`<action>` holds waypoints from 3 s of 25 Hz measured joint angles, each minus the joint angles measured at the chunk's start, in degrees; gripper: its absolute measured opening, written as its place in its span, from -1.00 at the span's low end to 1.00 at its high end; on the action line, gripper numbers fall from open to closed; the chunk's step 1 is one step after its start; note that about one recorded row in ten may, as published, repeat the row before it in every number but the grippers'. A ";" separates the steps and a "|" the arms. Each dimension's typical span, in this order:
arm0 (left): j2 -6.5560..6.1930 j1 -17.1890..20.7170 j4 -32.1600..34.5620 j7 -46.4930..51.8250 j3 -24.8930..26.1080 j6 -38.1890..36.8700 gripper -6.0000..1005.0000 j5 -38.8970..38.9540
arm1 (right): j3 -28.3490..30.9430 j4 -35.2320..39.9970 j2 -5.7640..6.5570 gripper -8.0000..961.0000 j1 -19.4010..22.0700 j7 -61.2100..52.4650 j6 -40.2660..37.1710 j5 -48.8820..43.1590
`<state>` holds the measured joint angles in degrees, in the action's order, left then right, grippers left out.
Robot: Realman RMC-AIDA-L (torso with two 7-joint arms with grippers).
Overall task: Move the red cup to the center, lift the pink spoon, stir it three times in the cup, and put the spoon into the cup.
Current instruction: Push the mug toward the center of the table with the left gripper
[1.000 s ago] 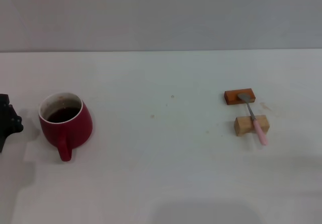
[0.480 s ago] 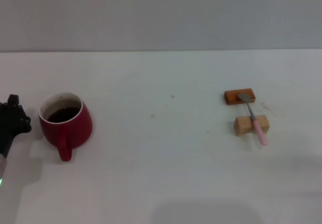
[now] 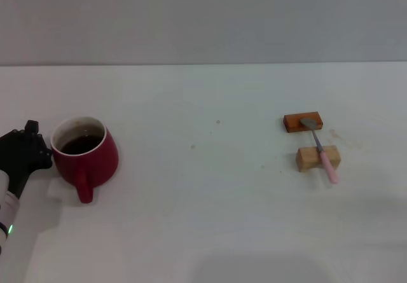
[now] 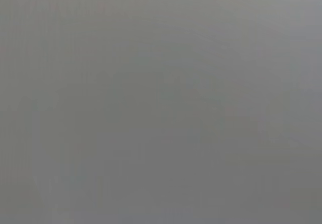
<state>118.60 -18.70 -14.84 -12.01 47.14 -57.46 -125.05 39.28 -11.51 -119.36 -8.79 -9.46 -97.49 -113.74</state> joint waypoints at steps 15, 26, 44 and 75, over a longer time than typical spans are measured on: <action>0.14 -1.85 -0.03 -0.03 -3.84 1.55 -0.94 -0.02 | 0.00 -0.01 0.00 0.66 0.26 -0.04 -0.69 0.01; 0.14 -2.10 -0.40 -0.03 -6.31 1.67 -0.93 -0.02 | 0.00 -0.01 0.00 0.66 0.07 -0.04 -0.69 0.01; 0.23 -3.38 -1.27 0.46 -10.54 2.36 -0.91 -0.02 | 0.00 0.00 0.00 0.66 -0.18 -1.20 -0.68 0.01; 0.22 -6.44 -2.83 0.12 -16.26 4.04 -0.87 0.37 | 0.00 0.00 0.00 0.66 0.09 -1.27 -0.68 0.01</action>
<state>118.82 -25.14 -17.67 -11.90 30.88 -53.42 -124.68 39.29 -11.51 -119.35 -8.70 -10.72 -98.17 -113.73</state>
